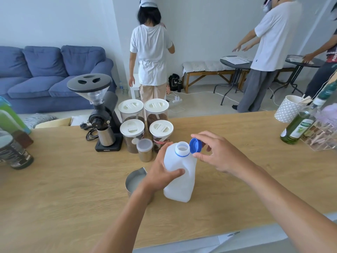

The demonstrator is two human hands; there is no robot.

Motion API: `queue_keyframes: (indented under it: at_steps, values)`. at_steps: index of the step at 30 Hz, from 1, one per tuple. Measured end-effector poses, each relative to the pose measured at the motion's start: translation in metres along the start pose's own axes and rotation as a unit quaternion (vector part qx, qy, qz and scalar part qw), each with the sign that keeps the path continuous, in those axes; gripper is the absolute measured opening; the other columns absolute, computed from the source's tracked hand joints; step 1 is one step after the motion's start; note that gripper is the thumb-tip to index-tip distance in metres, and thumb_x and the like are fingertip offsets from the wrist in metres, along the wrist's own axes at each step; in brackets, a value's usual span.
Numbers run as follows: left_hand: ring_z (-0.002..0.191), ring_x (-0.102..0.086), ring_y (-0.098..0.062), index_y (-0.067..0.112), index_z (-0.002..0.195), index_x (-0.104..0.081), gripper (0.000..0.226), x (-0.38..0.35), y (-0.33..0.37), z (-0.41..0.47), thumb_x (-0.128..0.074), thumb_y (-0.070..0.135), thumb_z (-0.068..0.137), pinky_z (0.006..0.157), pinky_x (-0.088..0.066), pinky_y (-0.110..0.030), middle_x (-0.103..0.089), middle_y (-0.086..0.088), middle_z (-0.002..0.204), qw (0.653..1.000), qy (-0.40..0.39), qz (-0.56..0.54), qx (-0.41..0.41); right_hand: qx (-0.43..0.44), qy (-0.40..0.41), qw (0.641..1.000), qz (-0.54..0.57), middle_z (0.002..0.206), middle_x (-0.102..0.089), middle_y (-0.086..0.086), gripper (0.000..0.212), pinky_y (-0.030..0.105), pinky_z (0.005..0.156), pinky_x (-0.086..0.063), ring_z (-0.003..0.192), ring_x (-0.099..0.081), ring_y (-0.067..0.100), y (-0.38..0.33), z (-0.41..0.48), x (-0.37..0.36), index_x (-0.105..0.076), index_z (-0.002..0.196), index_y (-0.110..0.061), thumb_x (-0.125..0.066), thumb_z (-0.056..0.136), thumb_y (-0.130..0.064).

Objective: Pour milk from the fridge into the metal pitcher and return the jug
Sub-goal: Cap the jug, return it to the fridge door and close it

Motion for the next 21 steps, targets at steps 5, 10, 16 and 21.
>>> queue_keyframes:
  at_steps: [5, 10, 16, 21]
  values:
    - [0.130, -0.050, -0.010, 0.030, 0.148, -0.031, 0.090, -0.002, -0.005, -0.007, -0.081, 0.022, 0.073, 0.102, -0.050, -0.032, -0.048, 0.006, 0.145, 1.000, 0.000, -0.015, 0.009, 0.027, -0.038, 0.999, 0.021, 0.112, -0.050, -0.022, 0.050, 0.023, 0.080, -0.046, 0.092, -0.050, -0.012, -0.028, 0.009, -0.002, -0.058, 0.130, -0.026, -0.074, 0.083, -0.033]
    - [0.134, -0.047, -0.010, 0.034, 0.148, -0.029, 0.094, -0.003, -0.006, -0.008, -0.082, 0.031, 0.070, 0.107, -0.047, -0.044, -0.043, 0.008, 0.148, 1.000, 0.003, -0.001, 0.013, 0.012, -0.104, 0.994, -0.045, 0.118, -0.044, -0.024, 0.049, 0.025, 0.082, -0.045, 0.083, -0.050, -0.004, -0.037, 0.014, -0.004, -0.052, 0.135, -0.034, -0.068, 0.088, -0.033]
    - [0.133, -0.046, -0.006, 0.040, 0.146, -0.029, 0.091, -0.003, -0.006, -0.010, -0.081, 0.028, 0.072, 0.108, -0.047, -0.041, -0.042, 0.009, 0.148, 1.000, 0.004, 0.004, 0.005, 0.001, -0.155, 0.985, -0.080, 0.131, -0.046, -0.021, 0.050, 0.030, 0.099, -0.039, 0.109, -0.043, 0.004, -0.046, 0.018, -0.009, -0.050, 0.138, -0.033, -0.063, 0.092, -0.022]
    - [0.132, -0.047, -0.007, 0.049, 0.141, -0.033, 0.086, -0.005, -0.005, -0.012, -0.081, 0.020, 0.076, 0.105, -0.048, -0.040, -0.045, 0.009, 0.145, 1.000, 0.007, -0.007, 0.001, 0.009, -0.182, 0.975, -0.129, 0.133, -0.046, -0.018, 0.051, 0.033, 0.104, -0.037, 0.121, -0.038, 0.006, -0.054, 0.019, -0.014, -0.049, 0.139, -0.033, -0.062, 0.093, -0.016]
Point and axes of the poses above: each hand's wrist, its own z-axis towards the middle knuckle, its own x-axis out of the back of the hand, y = z × x, the point moved 5 cm from there along z, towards the middle knuckle
